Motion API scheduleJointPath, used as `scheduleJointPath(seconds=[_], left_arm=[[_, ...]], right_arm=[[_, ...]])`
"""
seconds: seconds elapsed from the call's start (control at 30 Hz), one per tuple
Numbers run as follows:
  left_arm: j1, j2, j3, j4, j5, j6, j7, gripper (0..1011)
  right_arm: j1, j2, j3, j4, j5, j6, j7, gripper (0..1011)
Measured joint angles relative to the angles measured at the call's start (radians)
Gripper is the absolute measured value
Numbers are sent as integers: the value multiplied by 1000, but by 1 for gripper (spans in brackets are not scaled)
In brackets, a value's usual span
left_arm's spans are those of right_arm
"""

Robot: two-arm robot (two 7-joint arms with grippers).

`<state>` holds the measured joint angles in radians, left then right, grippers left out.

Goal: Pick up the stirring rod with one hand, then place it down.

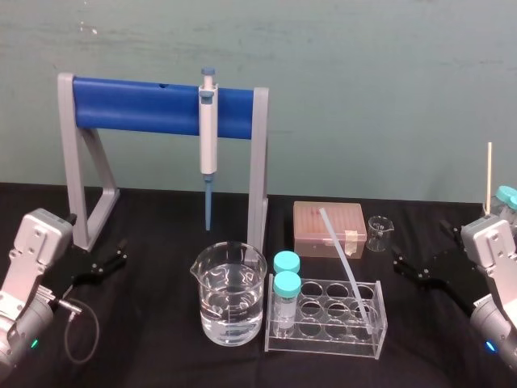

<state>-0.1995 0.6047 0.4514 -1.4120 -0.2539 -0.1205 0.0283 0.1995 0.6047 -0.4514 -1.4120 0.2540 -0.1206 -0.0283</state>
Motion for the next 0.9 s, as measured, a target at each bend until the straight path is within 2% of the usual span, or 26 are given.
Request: scheduleJointPath(seconds=[0.9], left_arm=[[0,0,0,0,0,0,0,1001]], right_arm=[[0,0,0,0,0,0,0,1003]])
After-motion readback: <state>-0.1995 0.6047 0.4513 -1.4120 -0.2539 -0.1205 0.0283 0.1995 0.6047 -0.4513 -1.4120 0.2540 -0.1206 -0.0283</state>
